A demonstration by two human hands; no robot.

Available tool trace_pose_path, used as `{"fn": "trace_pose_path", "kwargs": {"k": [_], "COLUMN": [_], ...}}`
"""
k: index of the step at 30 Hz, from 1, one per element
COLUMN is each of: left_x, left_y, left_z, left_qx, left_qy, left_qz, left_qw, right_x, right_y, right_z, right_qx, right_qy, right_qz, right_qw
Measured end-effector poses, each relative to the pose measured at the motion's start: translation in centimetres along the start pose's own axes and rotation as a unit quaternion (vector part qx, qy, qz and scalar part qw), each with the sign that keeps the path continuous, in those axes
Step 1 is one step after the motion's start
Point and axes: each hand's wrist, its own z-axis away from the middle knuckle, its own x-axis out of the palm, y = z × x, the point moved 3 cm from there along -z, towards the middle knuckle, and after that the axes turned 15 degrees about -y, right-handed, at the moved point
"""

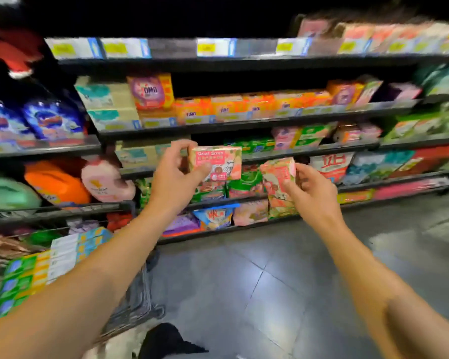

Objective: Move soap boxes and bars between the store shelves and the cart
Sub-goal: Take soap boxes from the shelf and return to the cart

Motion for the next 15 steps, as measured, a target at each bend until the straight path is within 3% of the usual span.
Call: {"fn": "trace_pose_path", "kwargs": {"k": [7, 15], "left_x": [7.0, 11.5], "left_y": [7.9, 12.5], "left_z": [-5.7, -14.2], "left_qx": [0.085, 0.149], "left_qy": [-0.013, -0.012], "left_qz": [-0.014, -0.044], "left_qw": [0.996, 0.988], "right_x": [-11.4, -18.3], "right_y": [0.1, -0.3], "right_z": [-1.7, -7.9], "right_qx": [-0.052, -0.084], "right_qy": [0.044, 0.089], "right_qz": [0.024, 0.072], "right_qw": [0.997, 0.990]}}
